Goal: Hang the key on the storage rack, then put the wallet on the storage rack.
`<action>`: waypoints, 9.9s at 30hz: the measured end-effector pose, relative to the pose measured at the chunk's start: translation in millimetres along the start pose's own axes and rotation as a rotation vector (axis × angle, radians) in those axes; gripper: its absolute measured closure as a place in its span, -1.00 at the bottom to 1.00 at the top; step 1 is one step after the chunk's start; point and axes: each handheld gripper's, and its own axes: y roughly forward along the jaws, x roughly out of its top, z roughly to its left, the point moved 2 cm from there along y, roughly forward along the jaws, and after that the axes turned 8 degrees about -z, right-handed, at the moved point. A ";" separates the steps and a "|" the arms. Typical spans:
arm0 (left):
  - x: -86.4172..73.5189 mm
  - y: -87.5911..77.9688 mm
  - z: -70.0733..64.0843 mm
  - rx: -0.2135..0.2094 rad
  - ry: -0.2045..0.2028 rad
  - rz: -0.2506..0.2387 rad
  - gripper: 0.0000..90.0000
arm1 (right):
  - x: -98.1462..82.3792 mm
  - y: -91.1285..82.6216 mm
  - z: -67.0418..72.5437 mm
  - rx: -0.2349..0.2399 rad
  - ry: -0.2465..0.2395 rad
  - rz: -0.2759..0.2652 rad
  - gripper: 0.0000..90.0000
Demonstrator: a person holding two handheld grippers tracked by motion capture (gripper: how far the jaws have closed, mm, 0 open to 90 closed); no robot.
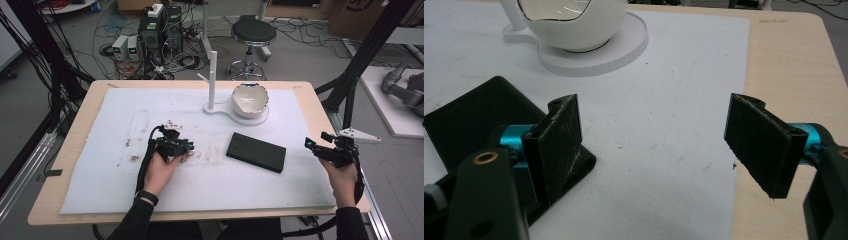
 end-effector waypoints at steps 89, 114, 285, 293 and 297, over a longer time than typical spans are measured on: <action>156.6 -44.0 -28.9 -0.206 0.110 -0.308 0.95 | 0.2 -0.1 1.4 0.021 0.010 0.004 -0.47; 205.4 -9.8 -7.0 -0.133 0.056 -0.332 0.95 | -2.2 -5.3 0.4 0.028 0.010 -0.003 -0.47; -3.2 -62.8 -32.8 -0.092 0.217 -0.403 -0.48 | -19.2 42.6 29.7 0.145 0.043 0.186 -0.07; -8.4 -65.1 -38.7 -0.105 0.228 -0.392 -0.48 | -25.1 57.5 25.7 0.154 0.069 0.261 -0.02; -10.7 -66.0 -39.0 -0.105 0.230 -0.386 -0.48 | -27.4 63.7 24.7 0.179 0.096 0.284 -0.05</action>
